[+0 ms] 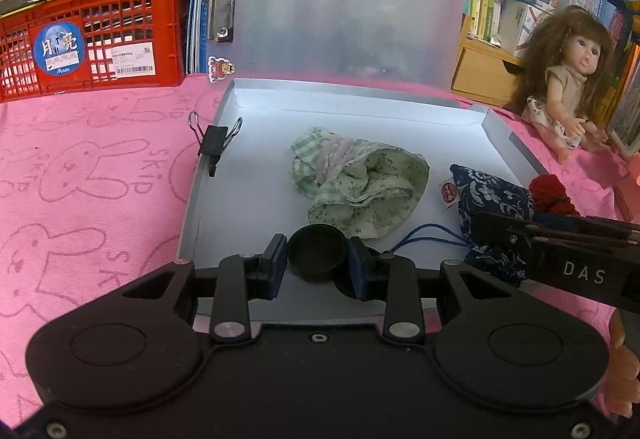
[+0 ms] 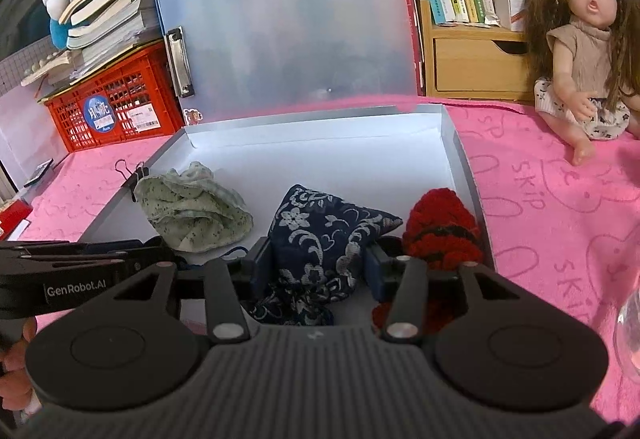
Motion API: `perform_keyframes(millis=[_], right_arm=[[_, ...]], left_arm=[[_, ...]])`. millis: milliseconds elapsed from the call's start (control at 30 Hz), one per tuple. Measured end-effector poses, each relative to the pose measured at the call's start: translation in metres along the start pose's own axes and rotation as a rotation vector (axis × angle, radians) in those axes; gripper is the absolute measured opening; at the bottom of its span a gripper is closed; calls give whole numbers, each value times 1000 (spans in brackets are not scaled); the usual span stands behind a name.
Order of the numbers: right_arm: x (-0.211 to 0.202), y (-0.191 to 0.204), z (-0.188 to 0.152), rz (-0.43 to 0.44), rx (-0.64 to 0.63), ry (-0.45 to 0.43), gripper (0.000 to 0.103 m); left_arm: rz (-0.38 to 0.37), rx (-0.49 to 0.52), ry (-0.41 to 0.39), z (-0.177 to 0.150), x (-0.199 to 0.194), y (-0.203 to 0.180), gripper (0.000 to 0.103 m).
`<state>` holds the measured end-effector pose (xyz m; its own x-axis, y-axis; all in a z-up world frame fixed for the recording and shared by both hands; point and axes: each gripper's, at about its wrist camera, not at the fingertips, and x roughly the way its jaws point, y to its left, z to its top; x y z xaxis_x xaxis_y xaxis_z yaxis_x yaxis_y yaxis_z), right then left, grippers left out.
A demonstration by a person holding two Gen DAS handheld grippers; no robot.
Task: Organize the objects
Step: 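Lower the pouch and black cap into the white box and open both tools, then withdraw both tools toward the white plush and the knitted snake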
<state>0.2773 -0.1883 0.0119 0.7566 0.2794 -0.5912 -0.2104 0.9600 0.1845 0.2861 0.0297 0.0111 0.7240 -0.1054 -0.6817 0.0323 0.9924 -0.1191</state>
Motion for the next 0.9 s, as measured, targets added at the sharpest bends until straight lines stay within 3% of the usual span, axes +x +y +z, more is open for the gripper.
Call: perform_keyframes(millis=[133, 267, 367, 433, 500, 900], right_arm=[[0, 2, -1, -8, -8, -8, 55], [-4, 1, -1, -5, 10, -10, 66], [-11, 0, 0, -4, 24, -17, 69], [-17, -1, 1, -8, 28, -25, 70], [-25, -1, 2, -9, 32, -38, 71], [-81, 11, -8, 25, -27, -82, 79]], left_arm=[[1, 1, -3, -1, 0, -1, 31], [-14, -1, -3, -1, -1, -1, 35], [-42, 12, -1, -1, -4, -3, 47], [-32, 18, -30, -2, -12, -4, 68], [-20, 13, -76, -4, -22, -3, 76], [-53, 104, -163, -23, -94, -8, 79]])
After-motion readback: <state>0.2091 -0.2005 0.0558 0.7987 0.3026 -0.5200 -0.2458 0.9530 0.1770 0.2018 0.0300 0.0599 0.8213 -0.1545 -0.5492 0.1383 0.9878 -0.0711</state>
